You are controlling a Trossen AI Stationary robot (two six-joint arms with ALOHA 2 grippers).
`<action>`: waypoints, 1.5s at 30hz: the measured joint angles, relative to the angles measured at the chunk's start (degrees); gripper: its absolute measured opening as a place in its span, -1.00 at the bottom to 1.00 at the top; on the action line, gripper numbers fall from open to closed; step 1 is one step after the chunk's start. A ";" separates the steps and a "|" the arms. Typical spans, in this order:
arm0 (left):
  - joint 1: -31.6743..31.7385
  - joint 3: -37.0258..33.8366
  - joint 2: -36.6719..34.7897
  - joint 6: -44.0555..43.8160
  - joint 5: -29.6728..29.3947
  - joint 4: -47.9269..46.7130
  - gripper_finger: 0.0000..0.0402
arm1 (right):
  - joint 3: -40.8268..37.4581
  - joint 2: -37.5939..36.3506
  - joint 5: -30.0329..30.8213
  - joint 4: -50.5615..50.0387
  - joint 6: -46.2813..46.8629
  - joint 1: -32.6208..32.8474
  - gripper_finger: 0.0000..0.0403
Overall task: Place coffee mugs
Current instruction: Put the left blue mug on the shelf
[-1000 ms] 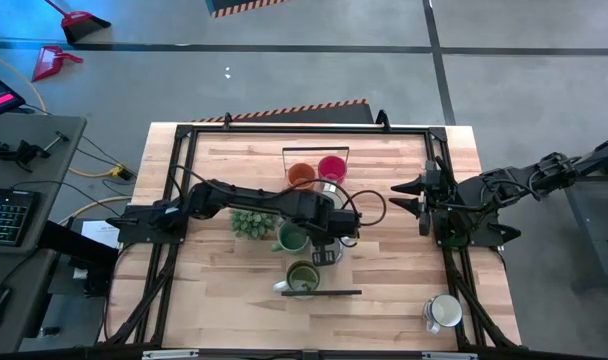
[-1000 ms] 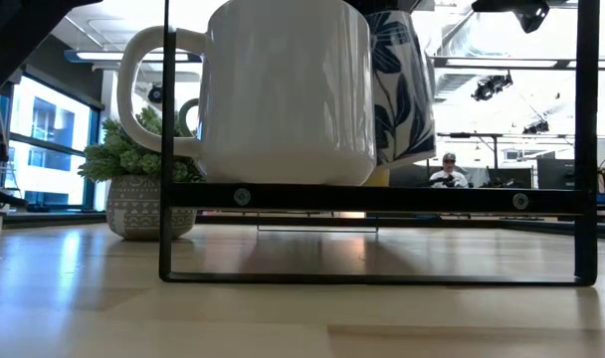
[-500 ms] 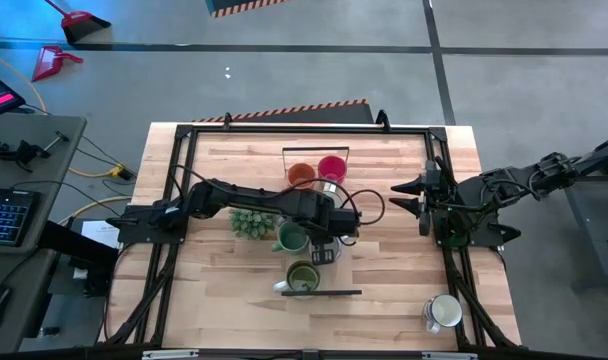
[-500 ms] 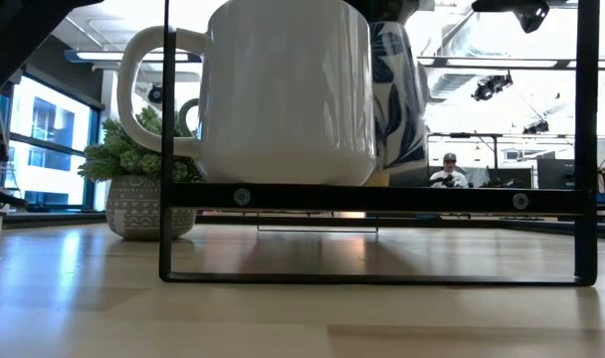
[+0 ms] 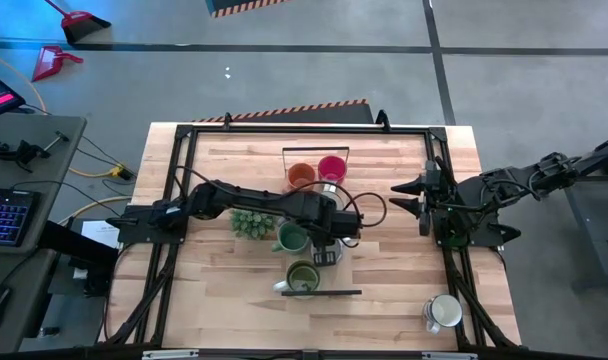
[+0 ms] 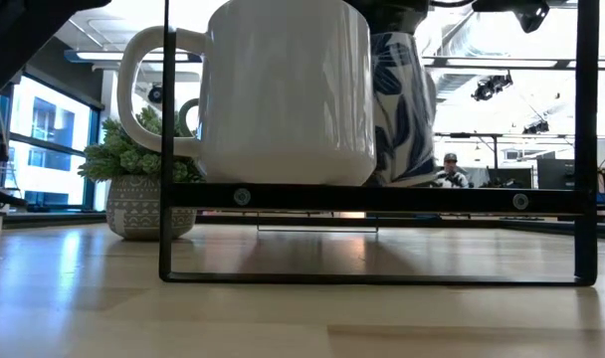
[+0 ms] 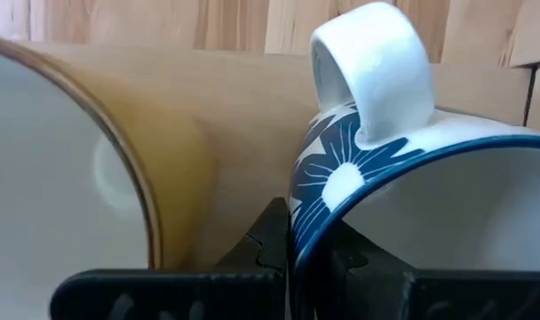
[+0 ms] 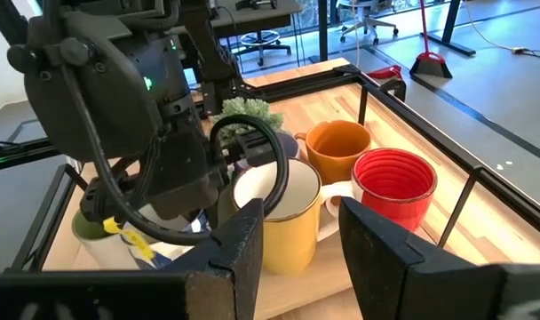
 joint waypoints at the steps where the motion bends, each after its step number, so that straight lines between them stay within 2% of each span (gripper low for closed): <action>1: 0.00 0.00 0.01 -0.30 0.05 0.03 -0.96 | 0.00 0.00 0.00 -0.03 0.02 -0.01 -0.36; 8: 0.00 0.22 0.03 -0.42 -0.53 0.57 -0.95 | 0.00 -0.01 0.00 -0.24 0.02 -0.01 -0.36; 14: 0.13 0.24 0.03 -0.49 -0.49 0.61 -0.79 | 0.00 0.01 0.00 -0.29 0.02 -0.01 -0.36; 24: 0.36 0.28 0.03 -0.43 2.23 1.88 -0.71 | 0.00 -0.01 -0.25 -0.86 0.02 0.01 -0.36; 33: 0.60 0.28 -0.32 0.15 2.28 1.94 -0.52 | 0.00 -0.01 -1.28 -1.82 0.22 0.01 -0.36; 39: 1.07 0.31 -1.57 0.11 2.33 2.07 -0.41 | 0.00 -0.01 -1.49 -2.71 0.22 0.01 -0.36; 45: 1.18 0.31 -4.58 0.12 2.30 3.80 -0.38 | 0.00 -0.02 -1.50 -2.81 0.22 0.00 -0.36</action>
